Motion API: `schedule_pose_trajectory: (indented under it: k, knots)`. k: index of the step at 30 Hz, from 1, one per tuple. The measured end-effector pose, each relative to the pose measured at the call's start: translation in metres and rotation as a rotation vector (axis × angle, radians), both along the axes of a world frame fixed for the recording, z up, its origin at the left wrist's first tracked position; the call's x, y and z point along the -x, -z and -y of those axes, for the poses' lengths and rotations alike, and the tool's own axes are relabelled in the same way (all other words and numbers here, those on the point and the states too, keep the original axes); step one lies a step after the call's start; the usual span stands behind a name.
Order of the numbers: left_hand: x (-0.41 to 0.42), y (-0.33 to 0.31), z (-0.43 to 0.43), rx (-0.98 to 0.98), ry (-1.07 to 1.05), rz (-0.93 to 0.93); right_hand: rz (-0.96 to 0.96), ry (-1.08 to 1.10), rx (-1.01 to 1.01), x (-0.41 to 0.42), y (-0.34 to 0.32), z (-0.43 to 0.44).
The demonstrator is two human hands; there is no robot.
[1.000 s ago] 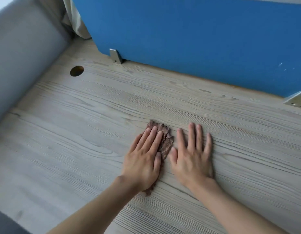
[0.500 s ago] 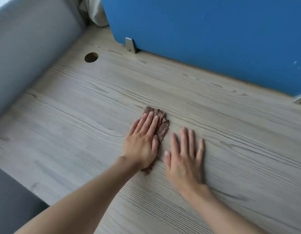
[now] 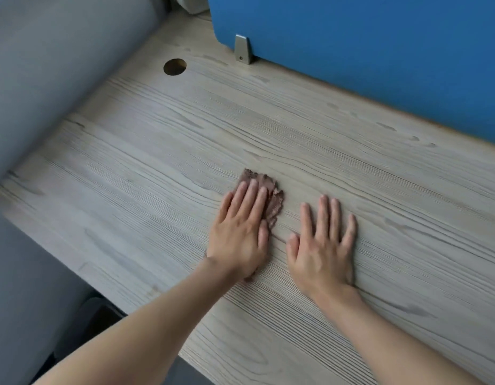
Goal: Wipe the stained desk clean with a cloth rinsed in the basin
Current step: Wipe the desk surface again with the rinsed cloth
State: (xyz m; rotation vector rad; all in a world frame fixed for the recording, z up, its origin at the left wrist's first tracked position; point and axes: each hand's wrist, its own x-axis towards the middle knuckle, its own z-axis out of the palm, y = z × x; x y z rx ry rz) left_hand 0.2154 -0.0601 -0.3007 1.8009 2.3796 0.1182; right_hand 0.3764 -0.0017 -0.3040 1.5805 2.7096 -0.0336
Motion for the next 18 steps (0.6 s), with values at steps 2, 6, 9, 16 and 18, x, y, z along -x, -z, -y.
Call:
schedule_pose_trajectory:
  k: [2,6,9,16,18]
  knots:
    - [-0.013,0.000,0.025,0.002,0.105,0.014,-0.017,0.002,-0.006,0.000,0.000,0.000]
    - [0.011,0.003,0.037,0.015,0.237,0.030,-0.030,0.008,-0.028,0.001,0.001,0.000]
    - [0.028,0.001,0.022,0.023,0.056,-0.016,-0.036,0.004,-0.039,0.001,0.002,0.000]
    - [-0.015,0.000,0.075,0.018,0.165,0.052,-0.032,0.018,-0.040,0.002,0.003,0.001]
    - [0.002,0.001,0.073,0.022,0.187,0.050,-0.069,0.025,-0.036,0.006,0.002,0.009]
